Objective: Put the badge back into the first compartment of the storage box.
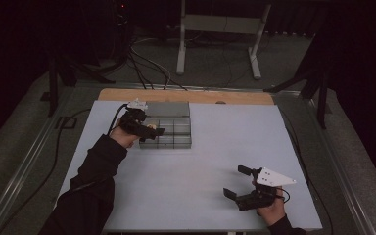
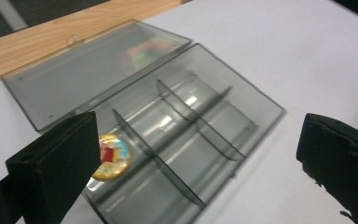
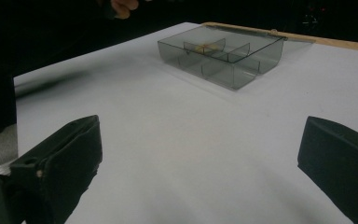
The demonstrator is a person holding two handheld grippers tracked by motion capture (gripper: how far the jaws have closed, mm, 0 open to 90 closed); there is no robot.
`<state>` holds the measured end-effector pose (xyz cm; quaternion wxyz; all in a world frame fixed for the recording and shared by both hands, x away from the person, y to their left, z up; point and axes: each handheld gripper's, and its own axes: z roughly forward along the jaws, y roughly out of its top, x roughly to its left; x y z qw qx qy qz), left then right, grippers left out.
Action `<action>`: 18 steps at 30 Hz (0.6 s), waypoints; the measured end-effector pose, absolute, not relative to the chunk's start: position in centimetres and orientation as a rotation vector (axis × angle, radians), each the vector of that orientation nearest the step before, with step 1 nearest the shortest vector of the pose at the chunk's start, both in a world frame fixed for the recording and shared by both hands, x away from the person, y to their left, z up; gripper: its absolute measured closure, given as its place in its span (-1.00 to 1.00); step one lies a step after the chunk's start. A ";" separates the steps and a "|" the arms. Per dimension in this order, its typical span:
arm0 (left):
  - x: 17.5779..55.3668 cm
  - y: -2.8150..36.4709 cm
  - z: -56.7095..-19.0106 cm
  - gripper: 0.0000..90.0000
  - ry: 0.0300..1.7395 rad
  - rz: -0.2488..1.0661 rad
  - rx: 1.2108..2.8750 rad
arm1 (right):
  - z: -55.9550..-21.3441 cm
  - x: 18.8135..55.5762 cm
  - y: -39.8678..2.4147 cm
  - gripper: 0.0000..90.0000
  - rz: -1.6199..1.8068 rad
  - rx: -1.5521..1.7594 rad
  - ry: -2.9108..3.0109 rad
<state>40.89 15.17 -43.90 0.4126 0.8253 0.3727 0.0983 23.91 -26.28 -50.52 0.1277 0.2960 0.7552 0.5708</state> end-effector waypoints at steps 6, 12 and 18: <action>38.5 16.6 -44.2 -0.99 0.902 0.262 2.076 | -50.5 23.9 -26.1 -1.00 1.651 0.859 2.205; 35.9 18.2 -45.3 -0.99 0.883 0.249 2.086 | -50.5 23.9 -26.2 -1.00 1.653 0.861 2.199; 33.3 19.7 -46.7 -0.99 0.904 0.248 2.072 | -50.5 23.9 -26.1 -1.00 1.650 0.859 2.203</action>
